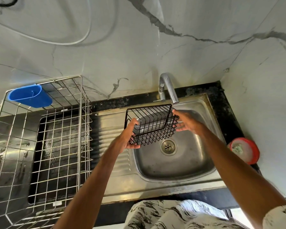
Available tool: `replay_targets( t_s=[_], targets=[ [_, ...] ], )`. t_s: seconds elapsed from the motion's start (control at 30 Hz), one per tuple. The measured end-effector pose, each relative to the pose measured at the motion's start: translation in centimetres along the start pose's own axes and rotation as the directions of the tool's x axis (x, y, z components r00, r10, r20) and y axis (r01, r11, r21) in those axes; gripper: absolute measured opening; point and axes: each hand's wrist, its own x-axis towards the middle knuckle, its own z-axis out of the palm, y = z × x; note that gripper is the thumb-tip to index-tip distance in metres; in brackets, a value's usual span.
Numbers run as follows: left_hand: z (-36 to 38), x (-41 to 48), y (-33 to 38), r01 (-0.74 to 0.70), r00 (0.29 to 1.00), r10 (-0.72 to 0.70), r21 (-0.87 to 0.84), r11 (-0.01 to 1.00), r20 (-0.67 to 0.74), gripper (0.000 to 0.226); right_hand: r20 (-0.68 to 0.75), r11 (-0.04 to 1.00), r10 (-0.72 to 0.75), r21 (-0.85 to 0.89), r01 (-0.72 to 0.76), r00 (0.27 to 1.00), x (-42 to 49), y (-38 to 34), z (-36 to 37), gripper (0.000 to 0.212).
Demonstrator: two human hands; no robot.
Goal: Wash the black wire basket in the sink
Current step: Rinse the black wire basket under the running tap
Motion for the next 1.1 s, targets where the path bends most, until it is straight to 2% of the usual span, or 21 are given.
replay_targets(
  t_s=[0.1, 0.2, 0.27, 0.33, 0.47, 0.63, 0.73, 0.83, 0.93, 0.97, 1.03, 1.1],
  targets=[
    [-0.6, 0.8, -0.5, -0.008, 1.0, 0.008, -0.011, 1.0, 0.001, 0.041, -0.098, 1.0, -0.001, 0.024, 0.003, 0.995, -0.3, -1.2, 0.0, 0.064],
    [-0.7, 1.3, -0.8, 0.041, 0.999, -0.036, -0.154, 0.987, 0.033, 0.046, -0.034, 0.999, -0.015, 0.052, 0.017, 0.999, 0.0, -1.5, -0.2, 0.055],
    [-0.7, 1.7, -1.3, 0.071, 0.997, -0.064, -0.262, 0.963, 0.032, 0.038, 0.02, 0.998, -0.053, 0.013, 0.053, 0.998, -0.1, -1.7, -0.3, 0.046],
    [-0.9, 2.1, -1.8, 0.092, 0.996, -0.085, -0.326, 0.941, 0.037, 0.036, 0.01, 0.997, -0.082, -0.011, 0.082, 0.997, -0.3, -1.9, -0.2, 0.045],
    [-1.3, 2.7, -2.7, 0.099, 0.995, -0.082, -0.438, 0.894, 0.057, 0.048, -0.017, 0.989, -0.142, -0.049, 0.141, 0.99, -1.1, -2.0, -0.3, 0.052],
    [-0.9, 3.0, -3.3, 0.059, 0.997, -0.017, -0.561, 0.826, 0.079, 0.056, -0.037, 0.983, -0.18, -0.027, 0.179, 0.983, -2.3, -1.8, -1.1, 0.037],
    [-0.3, 3.2, -3.2, 0.067, 0.997, -0.035, -0.542, 0.838, 0.069, 0.06, -0.055, 0.975, -0.2, -0.104, 0.194, 0.978, -3.0, -1.7, -1.2, 0.032],
    [0.5, 3.4, -2.9, 0.069, 0.998, -0.054, -0.499, 0.864, 0.045, 0.068, -0.106, 0.936, -0.237, -0.291, 0.198, 0.966, -3.4, -1.3, -0.9, 0.043],
    [1.8, 3.0, -2.7, 0.078, 0.997, -0.082, -0.418, 0.905, 0.008, 0.065, -0.176, 0.852, -0.329, -0.478, 0.211, 0.928, -3.5, -1.2, -0.4, 0.055],
    [2.6, 2.7, -2.4, 0.074, 0.996, -0.083, -0.365, 0.928, -0.009, 0.074, -0.191, 0.826, -0.351, -0.525, 0.207, 0.917, -3.7, -1.3, -0.3, 0.053],
    [4.5, 2.8, -2.3, 0.044, 0.997, -0.058, -0.266, 0.963, -0.048, 0.109, -0.202, 0.785, -0.375, -0.588, 0.194, 0.905, -3.9, -1.4, -0.1, 0.049],
    [6.2, 3.1, -1.9, -0.046, 0.994, 0.032, -0.136, 0.99, -0.104, 0.123, -0.196, 0.742, -0.403, -0.642, 0.193, 0.894, -3.8, -1.4, 0.0, 0.055]
  ],
)
